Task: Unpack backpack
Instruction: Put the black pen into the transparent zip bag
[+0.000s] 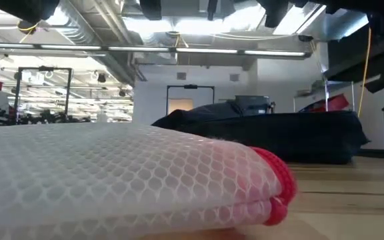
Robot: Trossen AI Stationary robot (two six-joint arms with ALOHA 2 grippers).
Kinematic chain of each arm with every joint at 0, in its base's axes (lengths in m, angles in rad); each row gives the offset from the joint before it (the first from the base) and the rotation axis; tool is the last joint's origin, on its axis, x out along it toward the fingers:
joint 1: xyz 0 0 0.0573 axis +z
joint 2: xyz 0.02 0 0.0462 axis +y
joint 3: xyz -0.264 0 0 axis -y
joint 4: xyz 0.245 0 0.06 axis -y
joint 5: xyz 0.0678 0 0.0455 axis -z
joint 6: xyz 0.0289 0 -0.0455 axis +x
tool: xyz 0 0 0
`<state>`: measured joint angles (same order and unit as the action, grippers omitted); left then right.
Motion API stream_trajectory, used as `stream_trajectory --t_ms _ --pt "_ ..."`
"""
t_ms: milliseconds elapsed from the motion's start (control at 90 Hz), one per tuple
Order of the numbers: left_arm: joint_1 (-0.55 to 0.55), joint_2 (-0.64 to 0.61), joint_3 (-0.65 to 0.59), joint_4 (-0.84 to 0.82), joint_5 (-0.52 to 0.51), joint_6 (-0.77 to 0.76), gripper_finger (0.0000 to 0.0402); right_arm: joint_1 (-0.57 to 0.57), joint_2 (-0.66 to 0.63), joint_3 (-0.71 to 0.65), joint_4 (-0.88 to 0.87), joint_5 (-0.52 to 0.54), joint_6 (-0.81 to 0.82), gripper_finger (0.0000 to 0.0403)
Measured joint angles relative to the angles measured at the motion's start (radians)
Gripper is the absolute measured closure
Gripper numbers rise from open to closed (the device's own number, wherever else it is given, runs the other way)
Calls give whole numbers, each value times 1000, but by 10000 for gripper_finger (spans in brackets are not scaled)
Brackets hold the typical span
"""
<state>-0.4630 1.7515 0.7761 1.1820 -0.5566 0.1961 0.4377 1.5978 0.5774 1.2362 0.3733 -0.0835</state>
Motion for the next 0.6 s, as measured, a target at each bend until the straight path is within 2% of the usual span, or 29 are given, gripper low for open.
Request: stream_trajectory --t_ms 311,600 --pt "35 0 0 -24 49 -43 401 0 0 57 -112 0 2 242" --pt "39 0 0 -22 50 -33 401 0 0 73 -164 6 -19 243"
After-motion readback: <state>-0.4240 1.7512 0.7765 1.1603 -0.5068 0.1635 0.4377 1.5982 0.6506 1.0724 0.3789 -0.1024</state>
